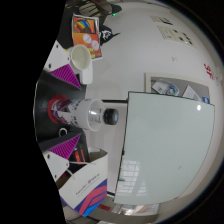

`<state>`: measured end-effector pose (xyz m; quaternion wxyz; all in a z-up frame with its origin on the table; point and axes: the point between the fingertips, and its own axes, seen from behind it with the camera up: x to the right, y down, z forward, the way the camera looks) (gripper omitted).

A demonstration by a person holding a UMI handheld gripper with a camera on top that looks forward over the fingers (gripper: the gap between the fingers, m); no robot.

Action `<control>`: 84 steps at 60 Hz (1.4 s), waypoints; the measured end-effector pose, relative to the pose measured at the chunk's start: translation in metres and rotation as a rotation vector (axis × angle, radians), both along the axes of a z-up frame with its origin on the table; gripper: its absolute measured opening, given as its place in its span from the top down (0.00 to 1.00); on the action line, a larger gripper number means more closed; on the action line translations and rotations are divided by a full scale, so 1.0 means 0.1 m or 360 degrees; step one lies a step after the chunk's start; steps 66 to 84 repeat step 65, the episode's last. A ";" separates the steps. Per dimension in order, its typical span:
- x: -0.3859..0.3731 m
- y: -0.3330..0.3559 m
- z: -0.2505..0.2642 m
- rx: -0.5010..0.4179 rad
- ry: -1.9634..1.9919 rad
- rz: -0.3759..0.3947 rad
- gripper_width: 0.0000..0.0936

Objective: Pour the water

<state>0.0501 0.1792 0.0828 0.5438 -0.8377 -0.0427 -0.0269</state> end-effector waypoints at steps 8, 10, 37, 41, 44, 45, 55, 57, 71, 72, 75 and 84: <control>-0.07 -0.56 0.30 0.0006 -0.0019 -0.0042 0.10; -0.09 -0.75 0.37 0.0003 -0.0018 -0.0061 0.10; -0.67 -3.43 0.92 -0.0084 -0.0001 -0.0193 0.10; -0.71 -3.70 0.96 -0.0083 -0.0002 -0.0213 0.10; -0.72 -3.85 0.99 -0.0081 -0.0013 -0.0212 0.10; -0.73 -3.89 1.00 -0.0081 -0.0016 -0.0212 0.10; -0.70 -4.19 1.03 -0.0091 -0.0020 -0.0239 0.10; -0.68 -4.22 1.02 -0.0092 -0.0013 -0.0245 0.10; -0.71 -4.26 1.08 -0.0071 -0.0011 -0.0227 0.10; -0.71 -4.26 1.08 -0.0071 -0.0011 -0.0227 0.10; -0.71 -4.26 1.08 -0.0071 -0.0011 -0.0227 0.10; -0.71 -4.26 1.08 -0.0071 -0.0011 -0.0227 0.10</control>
